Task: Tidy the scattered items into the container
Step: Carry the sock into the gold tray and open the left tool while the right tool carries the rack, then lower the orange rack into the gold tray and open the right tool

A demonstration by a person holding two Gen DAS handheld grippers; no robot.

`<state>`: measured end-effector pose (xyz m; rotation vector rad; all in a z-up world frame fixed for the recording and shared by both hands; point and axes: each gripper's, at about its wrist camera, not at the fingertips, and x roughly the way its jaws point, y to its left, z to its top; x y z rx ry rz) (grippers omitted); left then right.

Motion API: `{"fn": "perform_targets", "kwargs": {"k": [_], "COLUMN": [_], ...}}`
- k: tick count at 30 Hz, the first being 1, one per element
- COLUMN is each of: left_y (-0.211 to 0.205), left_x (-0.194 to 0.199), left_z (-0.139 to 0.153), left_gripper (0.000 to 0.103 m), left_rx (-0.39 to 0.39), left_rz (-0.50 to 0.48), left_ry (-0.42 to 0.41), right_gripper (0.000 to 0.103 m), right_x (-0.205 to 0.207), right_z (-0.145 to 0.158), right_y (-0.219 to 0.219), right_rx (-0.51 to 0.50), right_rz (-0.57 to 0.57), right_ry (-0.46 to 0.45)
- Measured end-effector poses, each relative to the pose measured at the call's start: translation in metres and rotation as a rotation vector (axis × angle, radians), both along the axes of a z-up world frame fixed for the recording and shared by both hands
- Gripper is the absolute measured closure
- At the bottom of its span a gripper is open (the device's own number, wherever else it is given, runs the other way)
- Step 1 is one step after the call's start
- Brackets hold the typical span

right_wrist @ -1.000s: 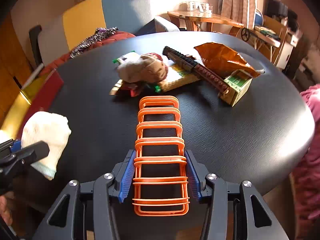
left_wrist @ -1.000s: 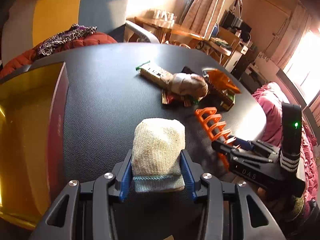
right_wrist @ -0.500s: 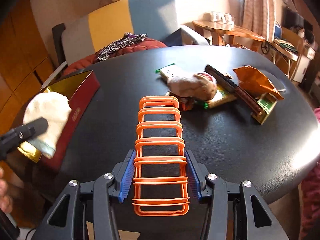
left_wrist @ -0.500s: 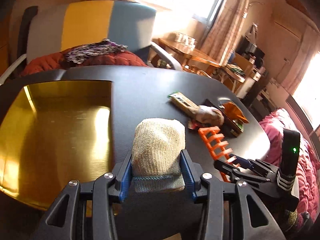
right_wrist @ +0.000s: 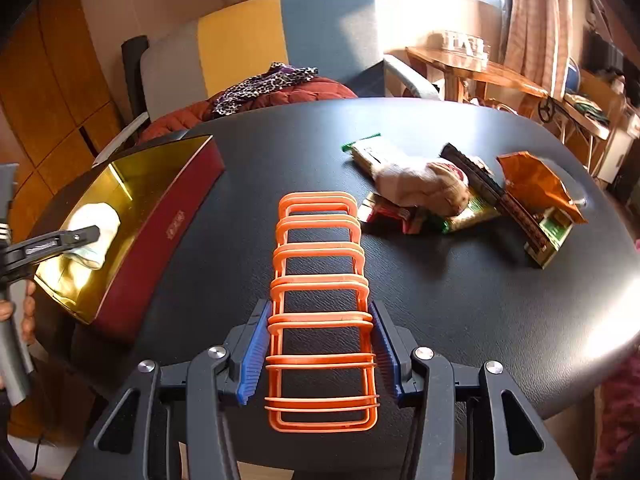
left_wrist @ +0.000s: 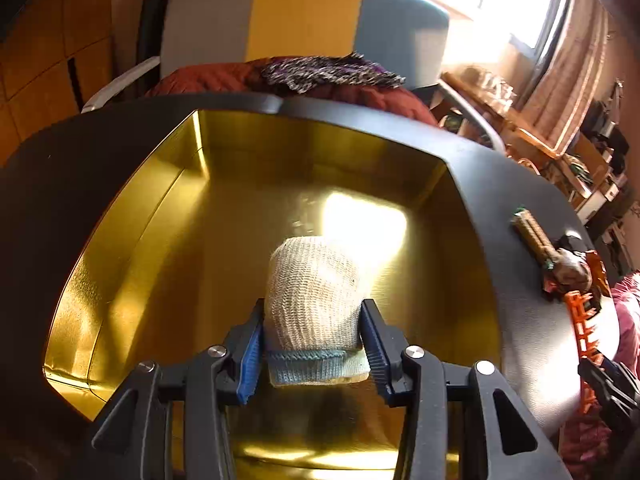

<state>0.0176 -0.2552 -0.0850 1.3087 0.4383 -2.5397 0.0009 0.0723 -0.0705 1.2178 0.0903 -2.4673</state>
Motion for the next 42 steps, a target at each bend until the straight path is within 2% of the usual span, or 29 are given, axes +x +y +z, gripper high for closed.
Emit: {"fn": "perform_targets", "kwargs": {"k": [4, 10, 20, 23, 29, 36, 42], "left_y": [-0.004, -0.009, -0.031, -0.033, -0.036, -0.03, -0.026], "left_x": [0.002, 0.015, 0.06, 0.073, 0.085, 0.087, 0.088], "left_z": [-0.006, 0.004, 0.03, 0.032, 0.031, 0.034, 0.036], "left_gripper": [0.055, 0.048, 0.046, 0.046, 0.046, 0.045, 0.045], "left_rx": [0.014, -0.037, -0.013, -0.017, 0.024, 0.005, 0.006], "left_rz": [0.024, 0.079, 0.164, 0.176, 0.189, 0.178, 0.173], "left_ry": [-0.012, 0.01, 0.095, 0.104, 0.12, 0.131, 0.13], "right_gripper": [0.054, 0.054, 0.054, 0.054, 0.054, 0.053, 0.052], "right_x": [-0.002, -0.007, -0.013, -0.017, -0.032, -0.037, -0.034], "right_z": [0.006, 0.024, 0.054, 0.049, 0.018, -0.002, -0.005], "right_y": [-0.012, -0.041, -0.144, -0.18, -0.229, -0.25, -0.25], "right_rx": [0.009, -0.006, -0.087, -0.072, -0.005, 0.04, 0.036], "right_rz": [0.026, 0.099, 0.333, 0.385, 0.392, 0.392, 0.397], "right_ry": [0.011, 0.044, 0.071, 0.054, -0.023, -0.065, -0.065]}}
